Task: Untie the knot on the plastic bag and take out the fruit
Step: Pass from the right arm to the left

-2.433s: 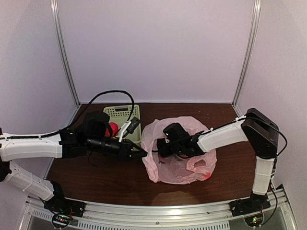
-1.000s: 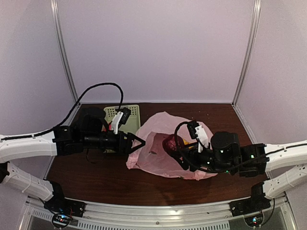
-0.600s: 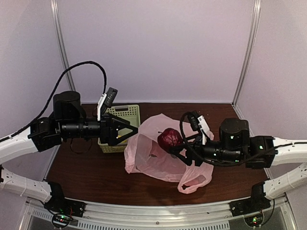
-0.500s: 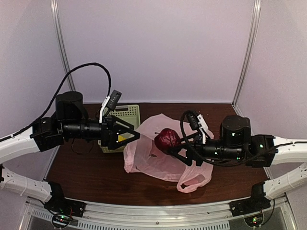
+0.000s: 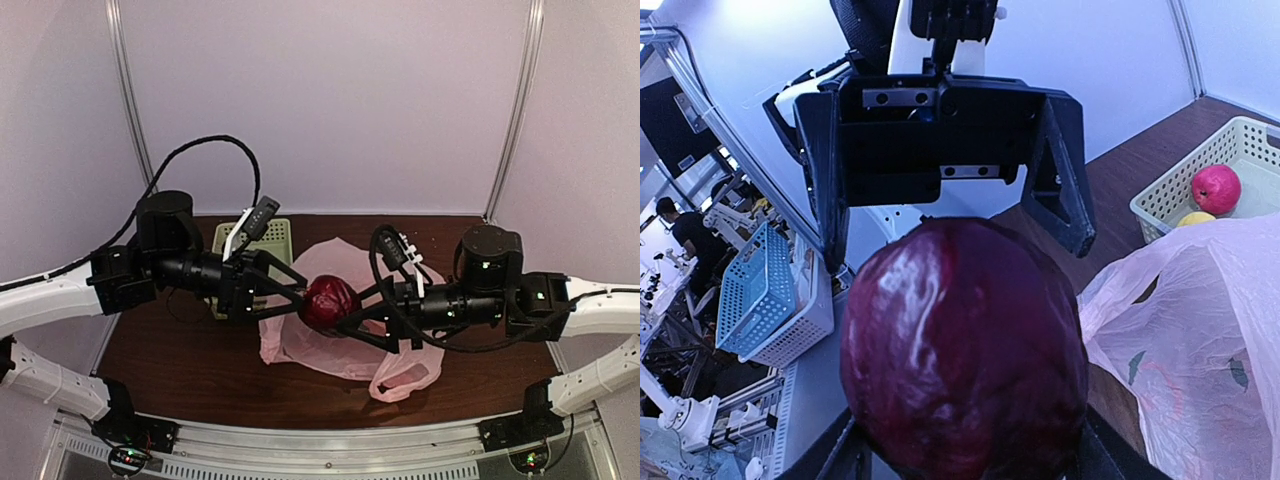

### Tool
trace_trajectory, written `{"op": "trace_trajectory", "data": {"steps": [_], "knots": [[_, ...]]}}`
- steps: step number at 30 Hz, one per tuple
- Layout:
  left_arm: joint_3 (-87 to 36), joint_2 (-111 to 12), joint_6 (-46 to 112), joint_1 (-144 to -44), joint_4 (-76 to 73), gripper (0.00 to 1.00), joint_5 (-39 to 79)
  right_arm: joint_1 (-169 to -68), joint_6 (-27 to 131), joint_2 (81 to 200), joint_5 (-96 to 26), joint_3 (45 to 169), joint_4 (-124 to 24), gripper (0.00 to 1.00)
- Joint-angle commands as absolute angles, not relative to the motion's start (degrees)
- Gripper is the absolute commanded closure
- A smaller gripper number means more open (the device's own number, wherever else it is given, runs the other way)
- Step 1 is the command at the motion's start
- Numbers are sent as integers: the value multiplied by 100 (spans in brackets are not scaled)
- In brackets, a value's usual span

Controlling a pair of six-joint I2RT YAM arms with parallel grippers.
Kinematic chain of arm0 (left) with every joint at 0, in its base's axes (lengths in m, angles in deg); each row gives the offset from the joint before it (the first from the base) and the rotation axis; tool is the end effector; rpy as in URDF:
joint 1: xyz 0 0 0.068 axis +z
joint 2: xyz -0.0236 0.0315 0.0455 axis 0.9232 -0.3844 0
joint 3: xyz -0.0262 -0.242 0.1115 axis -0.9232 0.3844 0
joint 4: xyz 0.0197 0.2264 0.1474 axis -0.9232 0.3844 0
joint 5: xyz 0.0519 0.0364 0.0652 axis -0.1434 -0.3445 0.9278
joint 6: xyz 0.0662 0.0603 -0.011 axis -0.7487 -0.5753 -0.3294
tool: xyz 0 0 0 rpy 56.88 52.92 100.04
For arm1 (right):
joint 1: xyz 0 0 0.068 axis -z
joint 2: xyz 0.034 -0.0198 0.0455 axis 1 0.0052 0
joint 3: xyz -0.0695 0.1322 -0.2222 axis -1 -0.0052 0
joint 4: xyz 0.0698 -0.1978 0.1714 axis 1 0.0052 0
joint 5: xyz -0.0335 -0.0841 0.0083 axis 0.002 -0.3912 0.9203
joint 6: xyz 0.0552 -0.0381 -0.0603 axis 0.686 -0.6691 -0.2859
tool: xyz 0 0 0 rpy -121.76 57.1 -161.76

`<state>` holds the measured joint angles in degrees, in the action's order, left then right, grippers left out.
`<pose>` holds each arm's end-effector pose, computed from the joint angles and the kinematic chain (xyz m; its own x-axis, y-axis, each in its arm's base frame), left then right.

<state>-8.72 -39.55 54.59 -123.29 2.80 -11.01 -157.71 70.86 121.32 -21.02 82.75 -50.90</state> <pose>0.1296 -0.2821 0.3360 -0.6337 0.1820 -0.7519 0.7677 0.0283 -0.6401 0.0870 0.2959 0.3251 -0.4978 -0.1525 -0.8537 -0.8672 0.0803 0.4914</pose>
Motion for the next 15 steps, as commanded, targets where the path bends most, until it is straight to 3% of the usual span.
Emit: {"op": "trace_trajectory", "data": {"steps": [1, 8, 15], "knots": [[-943, -4127, 5537, -12434, -120, 2, -1387, -15747, 7118, 12263, -1704, 8464, -5293, 39], [-998, -4303, 5549, -12513, -208, 4, -1500, -15747, 7085, 12433, -1632, 8539, -5327, 39], [-1008, -4378, 5537, -12514, -227, 24, -1550, -15747, 7091, 12434, -1638, 8541, -5290, 39]]}}
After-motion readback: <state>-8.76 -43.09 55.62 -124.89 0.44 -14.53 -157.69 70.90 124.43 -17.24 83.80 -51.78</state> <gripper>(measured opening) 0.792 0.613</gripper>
